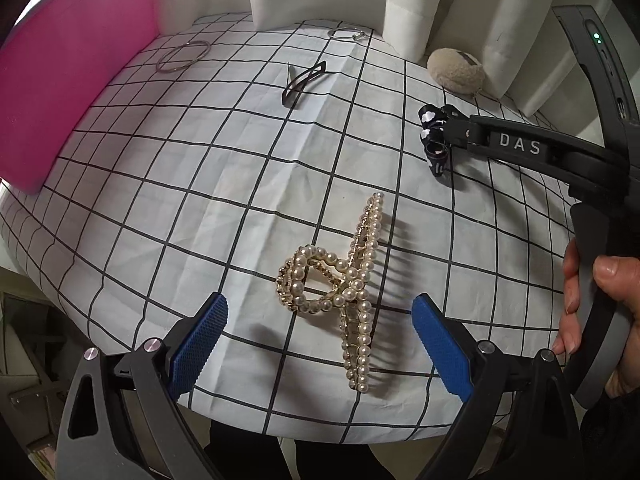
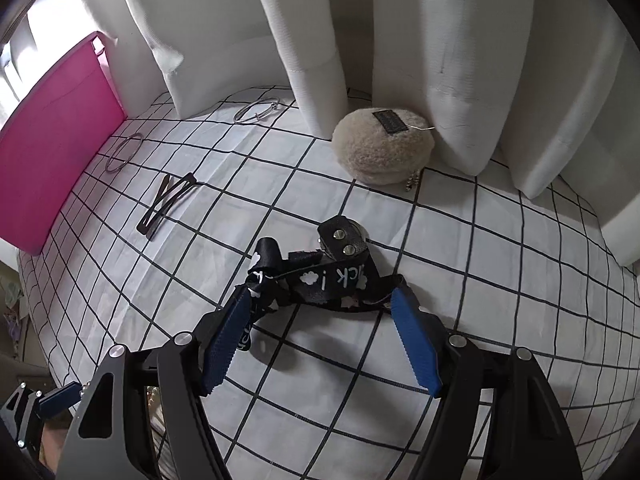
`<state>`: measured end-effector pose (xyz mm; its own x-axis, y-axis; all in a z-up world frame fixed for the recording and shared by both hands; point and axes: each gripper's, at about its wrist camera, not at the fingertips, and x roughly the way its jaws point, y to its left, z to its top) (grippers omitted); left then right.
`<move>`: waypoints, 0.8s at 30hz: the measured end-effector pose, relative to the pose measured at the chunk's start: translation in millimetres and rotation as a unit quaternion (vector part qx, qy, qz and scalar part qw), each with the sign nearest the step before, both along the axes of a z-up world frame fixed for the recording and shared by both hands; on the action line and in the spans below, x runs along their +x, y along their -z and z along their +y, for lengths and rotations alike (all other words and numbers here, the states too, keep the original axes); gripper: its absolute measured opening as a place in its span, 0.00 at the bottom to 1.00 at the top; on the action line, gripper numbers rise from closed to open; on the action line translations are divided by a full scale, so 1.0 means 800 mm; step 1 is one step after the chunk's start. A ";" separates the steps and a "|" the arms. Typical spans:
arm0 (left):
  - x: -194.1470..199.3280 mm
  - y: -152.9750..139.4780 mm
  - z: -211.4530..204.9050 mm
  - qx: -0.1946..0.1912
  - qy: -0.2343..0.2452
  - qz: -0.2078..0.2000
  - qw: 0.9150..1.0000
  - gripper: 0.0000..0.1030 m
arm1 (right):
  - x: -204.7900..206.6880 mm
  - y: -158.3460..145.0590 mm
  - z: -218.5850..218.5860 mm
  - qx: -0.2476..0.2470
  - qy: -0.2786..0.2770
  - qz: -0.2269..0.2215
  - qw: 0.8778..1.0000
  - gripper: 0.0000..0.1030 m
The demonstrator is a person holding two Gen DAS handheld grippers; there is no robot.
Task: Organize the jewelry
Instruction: 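Grasp the pearl hair claw with left tool while right tool grasps black bow clip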
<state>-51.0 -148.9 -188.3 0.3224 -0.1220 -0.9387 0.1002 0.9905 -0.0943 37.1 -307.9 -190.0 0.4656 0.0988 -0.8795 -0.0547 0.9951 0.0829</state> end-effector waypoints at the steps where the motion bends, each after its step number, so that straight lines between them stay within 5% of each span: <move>1: 0.000 0.001 -0.001 0.002 -0.003 0.000 1.000 0.89 | 0.003 0.002 0.002 0.000 -0.005 0.002 1.000 0.67; 12: 0.008 0.021 -0.015 -0.006 -0.014 0.006 1.000 0.89 | 0.018 0.017 0.008 0.019 -0.010 0.010 1.000 0.77; 24: 0.008 0.029 -0.038 0.042 -0.005 -0.021 0.999 0.91 | 0.014 0.024 0.021 -0.009 -0.023 -0.021 0.999 0.80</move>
